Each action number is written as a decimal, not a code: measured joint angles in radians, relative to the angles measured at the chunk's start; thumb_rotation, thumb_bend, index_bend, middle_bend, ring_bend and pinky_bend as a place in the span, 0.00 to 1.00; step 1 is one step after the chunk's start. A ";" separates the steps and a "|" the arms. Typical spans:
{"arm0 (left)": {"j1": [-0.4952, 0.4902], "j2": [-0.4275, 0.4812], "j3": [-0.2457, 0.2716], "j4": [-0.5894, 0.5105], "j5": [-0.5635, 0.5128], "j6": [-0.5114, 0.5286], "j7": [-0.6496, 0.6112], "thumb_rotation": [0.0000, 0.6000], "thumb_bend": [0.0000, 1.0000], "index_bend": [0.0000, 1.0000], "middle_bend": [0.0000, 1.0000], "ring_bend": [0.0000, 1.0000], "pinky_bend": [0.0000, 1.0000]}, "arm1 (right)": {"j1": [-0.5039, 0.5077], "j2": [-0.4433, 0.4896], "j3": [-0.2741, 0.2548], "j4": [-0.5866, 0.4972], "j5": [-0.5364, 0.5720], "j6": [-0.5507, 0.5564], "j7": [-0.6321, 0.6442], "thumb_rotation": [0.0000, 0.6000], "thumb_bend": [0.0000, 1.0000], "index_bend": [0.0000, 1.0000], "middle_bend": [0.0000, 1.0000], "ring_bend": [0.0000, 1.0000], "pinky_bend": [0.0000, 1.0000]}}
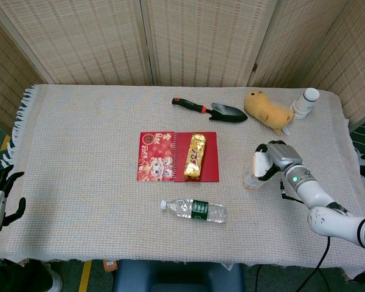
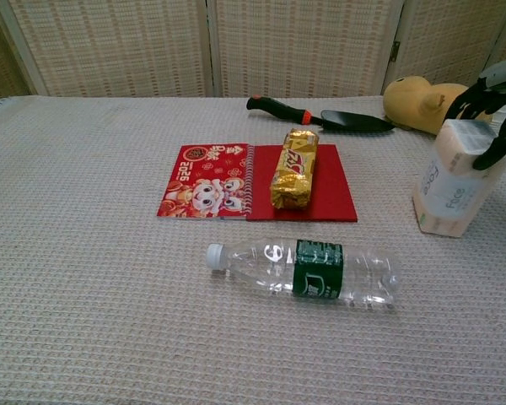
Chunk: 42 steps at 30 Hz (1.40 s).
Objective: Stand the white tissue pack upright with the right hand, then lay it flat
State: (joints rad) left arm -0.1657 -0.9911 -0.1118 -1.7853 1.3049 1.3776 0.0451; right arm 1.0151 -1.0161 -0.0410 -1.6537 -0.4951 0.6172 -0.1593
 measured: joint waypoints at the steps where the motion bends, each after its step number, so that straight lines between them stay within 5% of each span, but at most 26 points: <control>1: 0.000 0.000 0.000 0.000 0.000 0.000 0.000 1.00 0.49 0.17 0.00 0.00 0.27 | 0.000 -0.002 0.000 0.000 0.000 0.007 -0.003 1.00 0.04 0.36 0.39 0.28 0.00; 6: 0.002 0.001 -0.001 0.000 0.001 0.003 -0.005 1.00 0.49 0.17 0.00 0.00 0.27 | -0.013 -0.010 0.008 0.002 -0.013 0.034 -0.009 1.00 0.04 0.45 0.48 0.39 0.00; 15: 0.002 0.001 0.000 0.000 0.005 0.003 -0.010 1.00 0.49 0.17 0.00 0.00 0.27 | -0.088 -0.025 0.071 0.018 -0.144 0.079 0.093 1.00 0.04 0.48 0.51 0.43 0.00; 25: 0.003 0.000 0.000 0.001 0.004 0.005 -0.005 1.00 0.49 0.17 0.00 0.00 0.27 | -0.258 -0.098 0.179 0.145 -0.523 0.071 0.596 1.00 0.04 0.48 0.52 0.43 0.00; 32: 0.000 -0.006 -0.001 0.002 -0.003 -0.001 0.010 1.00 0.49 0.17 0.00 0.00 0.27 | -0.328 -0.233 0.196 0.418 -0.840 0.107 0.991 1.00 0.04 0.48 0.52 0.41 0.00; 37: -0.002 -0.009 -0.004 0.003 -0.011 -0.001 0.020 1.00 0.49 0.17 0.00 0.00 0.27 | -0.334 -0.329 0.182 0.581 -0.941 0.131 1.088 1.00 0.05 0.48 0.52 0.41 0.00; 42: -0.002 -0.010 -0.003 0.003 -0.010 0.000 0.023 1.00 0.49 0.17 0.00 0.00 0.27 | -0.324 -0.371 0.169 0.628 -0.981 0.156 1.140 1.00 0.06 0.49 0.52 0.41 0.00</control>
State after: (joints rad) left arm -0.1676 -1.0010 -0.1151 -1.7828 1.2945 1.3776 0.0685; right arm 0.6915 -1.3867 0.1283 -1.0261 -1.4759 0.7735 0.9809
